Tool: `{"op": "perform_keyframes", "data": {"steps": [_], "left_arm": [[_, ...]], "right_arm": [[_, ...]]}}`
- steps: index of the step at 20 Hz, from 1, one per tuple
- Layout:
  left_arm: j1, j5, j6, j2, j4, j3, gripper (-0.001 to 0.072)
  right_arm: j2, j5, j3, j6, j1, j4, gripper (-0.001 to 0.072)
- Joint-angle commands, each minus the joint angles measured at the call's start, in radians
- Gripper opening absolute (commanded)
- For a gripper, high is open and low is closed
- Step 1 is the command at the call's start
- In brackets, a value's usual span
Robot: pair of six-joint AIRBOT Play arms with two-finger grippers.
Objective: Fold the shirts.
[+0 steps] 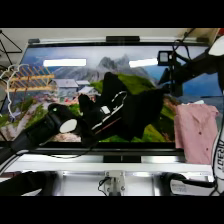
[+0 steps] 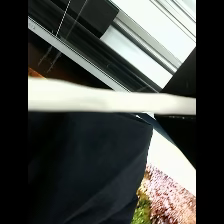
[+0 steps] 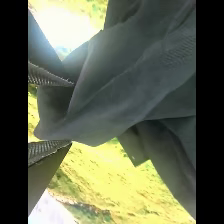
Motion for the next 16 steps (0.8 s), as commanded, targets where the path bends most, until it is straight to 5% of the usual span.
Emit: {"op": "perform_keyframes", "data": {"steps": [1,9,10,11,12,13,15,16], "left_arm": [[0.0,0.0,0.003,0.005,0.0,0.002,0.0046],[0.0,0.005,0.058,0.007,0.0,0.042,0.0045],[0.001,0.014,0.067,0.006,0.003,0.042,0.0045],[0.002,0.023,0.07,0.006,0.014,0.041,0.0046],[0.002,0.031,0.069,0.006,0.036,0.041,0.0049],[0.002,0.034,0.07,0.006,0.069,0.041,0.0087],[0.01,0.037,0.068,0.006,0.142,0.042,0.049],[0.025,0.037,0.067,0.006,0.181,0.044,0.0625]], "right_arm": [[-0.066,0.027,0.003,0.001,0.001,-0.012,0.0474],[-0.176,0.024,0.003,-0.03,0.002,0.015,0.047],[-0.178,0.026,0.003,-0.042,0.002,0.039,0.0389],[-0.178,0.043,0.003,-0.041,0.002,0.057,0.0202],[-0.177,0.076,0.003,-0.039,0.001,0.068,0.0092],[-0.177,0.093,0.003,-0.035,0.001,0.071,0.0086],[-0.171,0.102,0.003,-0.005,0.001,0.071,0.0086],[-0.162,0.106,0.003,0.016,0.001,0.071,0.0086]]}}
